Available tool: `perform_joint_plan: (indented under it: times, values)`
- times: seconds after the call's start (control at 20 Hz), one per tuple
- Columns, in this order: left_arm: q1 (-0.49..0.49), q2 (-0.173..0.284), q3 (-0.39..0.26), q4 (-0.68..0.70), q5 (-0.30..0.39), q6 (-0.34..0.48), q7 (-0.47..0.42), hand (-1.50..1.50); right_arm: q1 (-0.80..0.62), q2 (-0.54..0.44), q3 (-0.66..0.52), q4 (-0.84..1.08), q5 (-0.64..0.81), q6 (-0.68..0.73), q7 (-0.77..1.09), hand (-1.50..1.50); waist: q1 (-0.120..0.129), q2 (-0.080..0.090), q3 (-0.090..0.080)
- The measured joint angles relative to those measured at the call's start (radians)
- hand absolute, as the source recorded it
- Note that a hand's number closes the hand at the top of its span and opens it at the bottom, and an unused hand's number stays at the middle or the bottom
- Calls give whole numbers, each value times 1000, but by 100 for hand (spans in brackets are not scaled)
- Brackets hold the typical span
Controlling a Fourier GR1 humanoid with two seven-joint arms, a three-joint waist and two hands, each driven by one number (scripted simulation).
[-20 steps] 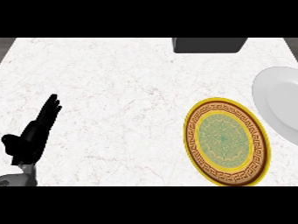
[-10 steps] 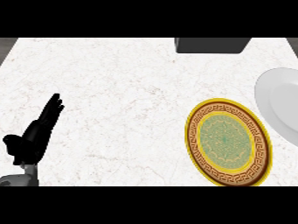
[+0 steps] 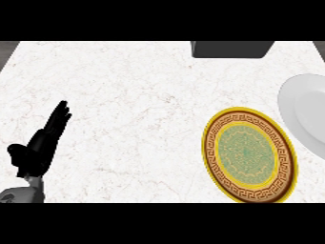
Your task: Pick the pear from the plate and place it in the plate
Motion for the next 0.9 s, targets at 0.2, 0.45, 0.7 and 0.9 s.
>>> perform_joint_plan:
  times: [0.2, 0.45, 0.7, 0.9]
  values:
    - [-9, -9, 3, 18, -6, 5, -11, 0, -79, 75, -27, 76, -28, -51, 45, -150, 2, 1, 0]
    - [-19, -15, 7, 18, -13, 4, 1, 0, -151, 120, -28, 198, -10, -110, 90, -150, 1, 1, 0]
    - [-6, -22, 4, -5, -19, 3, 7, 0, -227, 125, -81, 340, -50, -118, 56, -150, 5, 3, 1]
    - [-7, -26, 7, 7, -27, 8, -4, 0, -240, 105, -176, 362, -150, -95, 5, -150, -2, 2, 1]
